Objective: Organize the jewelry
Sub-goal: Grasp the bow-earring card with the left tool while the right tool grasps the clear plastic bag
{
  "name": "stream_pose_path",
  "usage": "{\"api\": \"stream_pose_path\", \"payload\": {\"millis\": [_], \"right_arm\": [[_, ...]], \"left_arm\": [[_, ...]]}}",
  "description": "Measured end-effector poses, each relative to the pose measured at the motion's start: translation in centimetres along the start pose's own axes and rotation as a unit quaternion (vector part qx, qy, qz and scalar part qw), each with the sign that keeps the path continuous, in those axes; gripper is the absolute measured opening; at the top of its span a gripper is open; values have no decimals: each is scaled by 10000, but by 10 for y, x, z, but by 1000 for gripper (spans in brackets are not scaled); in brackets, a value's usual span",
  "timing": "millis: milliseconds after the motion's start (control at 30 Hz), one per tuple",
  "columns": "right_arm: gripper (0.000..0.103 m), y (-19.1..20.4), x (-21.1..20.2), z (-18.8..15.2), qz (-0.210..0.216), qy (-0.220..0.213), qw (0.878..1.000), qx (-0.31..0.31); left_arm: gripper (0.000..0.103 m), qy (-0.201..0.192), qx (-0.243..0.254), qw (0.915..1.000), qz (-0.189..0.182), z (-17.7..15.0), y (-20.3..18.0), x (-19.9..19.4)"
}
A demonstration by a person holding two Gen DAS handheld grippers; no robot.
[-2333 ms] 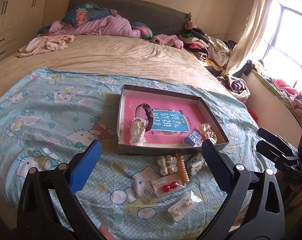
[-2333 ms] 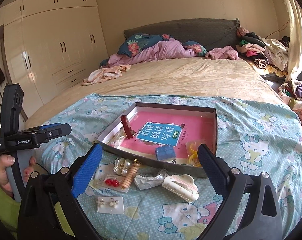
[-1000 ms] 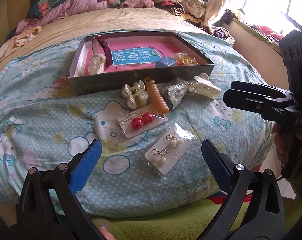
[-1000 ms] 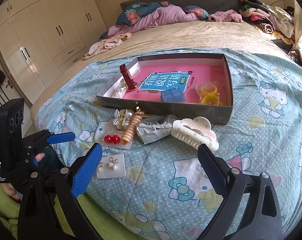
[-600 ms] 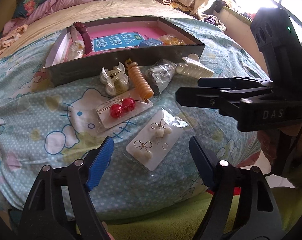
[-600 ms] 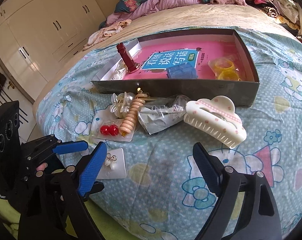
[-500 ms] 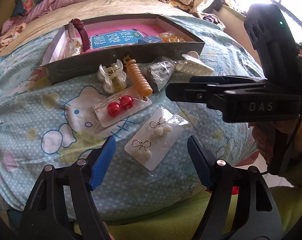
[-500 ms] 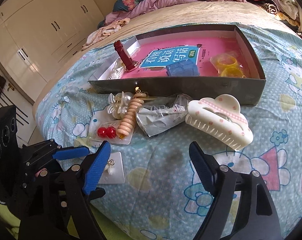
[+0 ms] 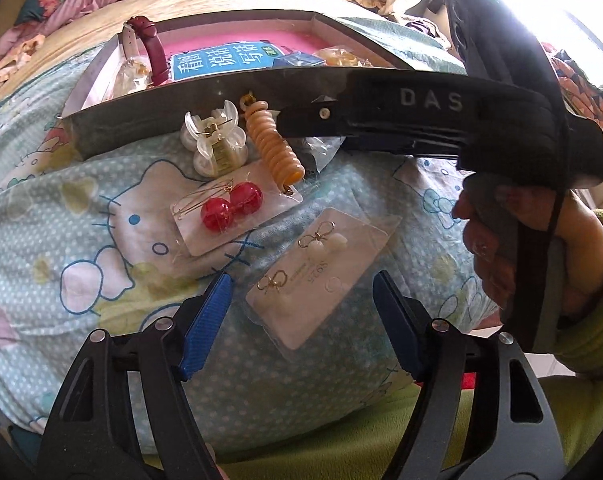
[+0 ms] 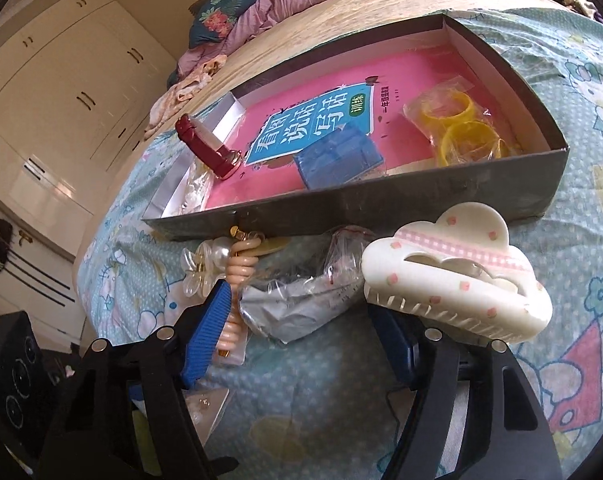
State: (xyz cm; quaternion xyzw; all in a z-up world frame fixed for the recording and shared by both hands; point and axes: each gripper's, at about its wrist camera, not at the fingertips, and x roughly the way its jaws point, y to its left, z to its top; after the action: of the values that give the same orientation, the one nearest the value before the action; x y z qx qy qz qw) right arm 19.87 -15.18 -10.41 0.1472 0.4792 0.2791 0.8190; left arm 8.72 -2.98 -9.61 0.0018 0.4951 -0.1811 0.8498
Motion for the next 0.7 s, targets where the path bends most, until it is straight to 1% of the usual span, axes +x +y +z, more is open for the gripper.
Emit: {"api": "stream_pose_path", "payload": {"millis": [67,200,233,267,300,467,700], "right_arm": [[69,1,2,1,-16,-51,10000,-55],[65,0,2,0,-26,-173,9996,-203],[64,-1,1,-1,-16,-185,9996,-231],[63,-1,0,-1,0,-190,9995,-259],[63,-1,-1,-1,16,-194,9994,-275],[62,0,-7,-3,109,-224,9991,-349],[61,10,-26,-11,264,-225,9981,-518]], "left_arm": [[65,19,-18,10000,-3,2,0,3],[65,30,-75,10000,-23,8,2,9],[61,23,-81,10000,0,9,2,10],[55,20,-75,10000,51,10,2,11],[55,19,-76,10000,59,10,2,12],[47,-43,-6,9999,98,10,0,11],[45,-373,-21,9991,214,8,0,-8]]}}
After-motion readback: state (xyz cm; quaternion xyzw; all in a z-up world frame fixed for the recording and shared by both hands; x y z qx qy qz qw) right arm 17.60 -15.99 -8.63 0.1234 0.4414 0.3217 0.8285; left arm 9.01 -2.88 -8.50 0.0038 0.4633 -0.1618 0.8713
